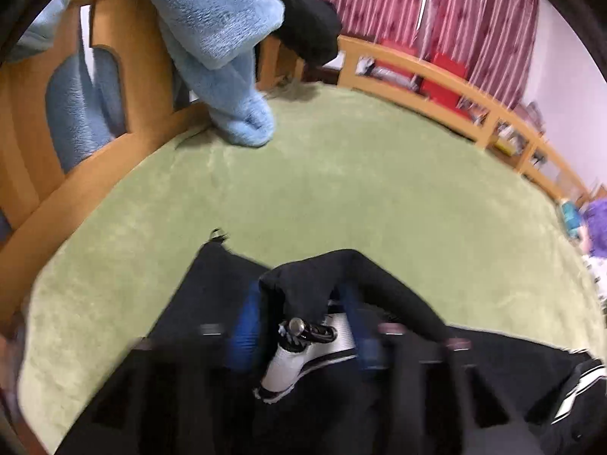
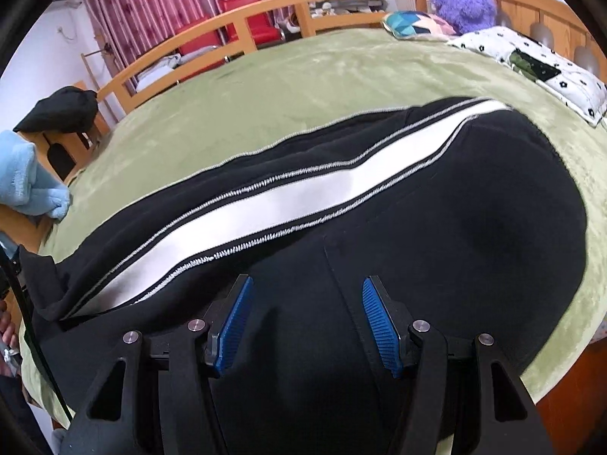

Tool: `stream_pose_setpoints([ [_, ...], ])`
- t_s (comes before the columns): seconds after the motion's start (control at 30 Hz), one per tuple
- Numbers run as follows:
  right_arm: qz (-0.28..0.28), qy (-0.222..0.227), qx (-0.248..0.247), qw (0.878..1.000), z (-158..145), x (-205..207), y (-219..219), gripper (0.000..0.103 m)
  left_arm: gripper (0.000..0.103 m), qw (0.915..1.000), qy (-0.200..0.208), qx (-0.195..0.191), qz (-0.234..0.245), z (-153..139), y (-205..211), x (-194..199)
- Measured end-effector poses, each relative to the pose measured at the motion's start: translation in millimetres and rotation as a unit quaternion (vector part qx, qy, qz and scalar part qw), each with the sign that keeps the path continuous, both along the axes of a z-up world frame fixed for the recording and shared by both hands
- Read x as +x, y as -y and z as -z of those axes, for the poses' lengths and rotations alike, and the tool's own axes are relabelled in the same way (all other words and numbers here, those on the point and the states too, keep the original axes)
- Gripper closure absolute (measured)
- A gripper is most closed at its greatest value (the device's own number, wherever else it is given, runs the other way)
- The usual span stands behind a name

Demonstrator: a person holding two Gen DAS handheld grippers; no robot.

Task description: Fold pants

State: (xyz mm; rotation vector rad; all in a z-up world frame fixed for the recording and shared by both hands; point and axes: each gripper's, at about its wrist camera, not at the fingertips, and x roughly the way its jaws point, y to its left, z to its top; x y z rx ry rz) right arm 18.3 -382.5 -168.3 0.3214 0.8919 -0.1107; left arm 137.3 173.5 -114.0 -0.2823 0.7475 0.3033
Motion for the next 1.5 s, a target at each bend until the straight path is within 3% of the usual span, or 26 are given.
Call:
stream_pose_setpoints([
  [0.17,-0.008,0.004,-0.004,1.000,-3.8,-1.7,-13.1,0.043,0.021,0.9989,0.020,-0.027,0.032,-7.9,-4.6,-39.5],
  [0.33,-0.016,0.012,0.000,1.000,-6.3,-9.9,-28.8,0.043,0.020,0.9974,0.001,-0.030,0.065,-0.1,-1.4,-82.2],
  [0.43,-0.019,0.008,0.006,1.000,-1.6,-13.8,-36.6,0.043,0.020,0.9968,-0.018,-0.023,0.074,19.1,4.1,-97.4],
  [0.63,-0.029,-0.006,0.003,1.000,1.8,-18.0,-49.9,0.043,0.020,0.9975,-0.041,0.006,0.057,48.0,2.1,-85.2],
  [0.87,-0.012,-0.011,-0.019,1.000,-1.3,-26.3,-49.2,0.043,0.022,0.9981,-0.028,0.013,0.054,49.2,-5.8,-58.3],
  [0.93,-0.005,-0.012,-0.020,1.000,-0.4,-28.5,-48.3,0.043,0.051,0.9963,-0.046,0.002,0.073,50.5,-5.0,-50.0],
  [0.97,-0.001,-0.013,-0.020,1.000,-0.3,-29.2,-49.3,0.043,0.080,0.9944,-0.056,-0.011,0.089,49.2,-5.2,-44.8],
  [1.03,0.006,-0.012,-0.020,1.000,-1.1,-31.9,-50.4,0.043,0.094,0.9944,-0.051,-0.018,0.091,40.3,-8.0,-40.9],
  [1.23,0.017,-0.009,-0.040,0.999,-6.6,-45.8,-59.5,0.043,0.094,0.9949,0.020,-0.034,0.093,-14.3,-24.4,-21.9],
  [1.27,0.019,-0.009,-0.043,0.999,-7.8,-47.7,-59.9,0.043,0.093,0.9948,0.021,-0.040,0.092,-17.6,-26.3,-17.2],
  [1.33,0.022,-0.009,-0.048,0.999,-9.3,-51.2,-60.2,0.043,0.081,0.9943,0.015,-0.055,0.090,-19.4,-31.4,-6.4],
  [1.4,0.025,-0.009,-0.052,0.998,-11.5,-55.8,-62.1,0.043,0.041,0.9952,0.009,-0.054,0.081,-20.3,-31.8,-6.2],
  [1.43,0.027,-0.009,-0.051,0.998,-12.0,-57.6,-61.9,0.043,0.034,0.9953,0.017,-0.052,0.080,-22.0,-32.2,-9.4],
  [1.5,0.030,-0.009,-0.049,0.998,-13.6,-60.9,-62.0,0.043,0.030,0.9942,0.038,-0.050,0.088,-25.1,-30.8,-23.3],
])
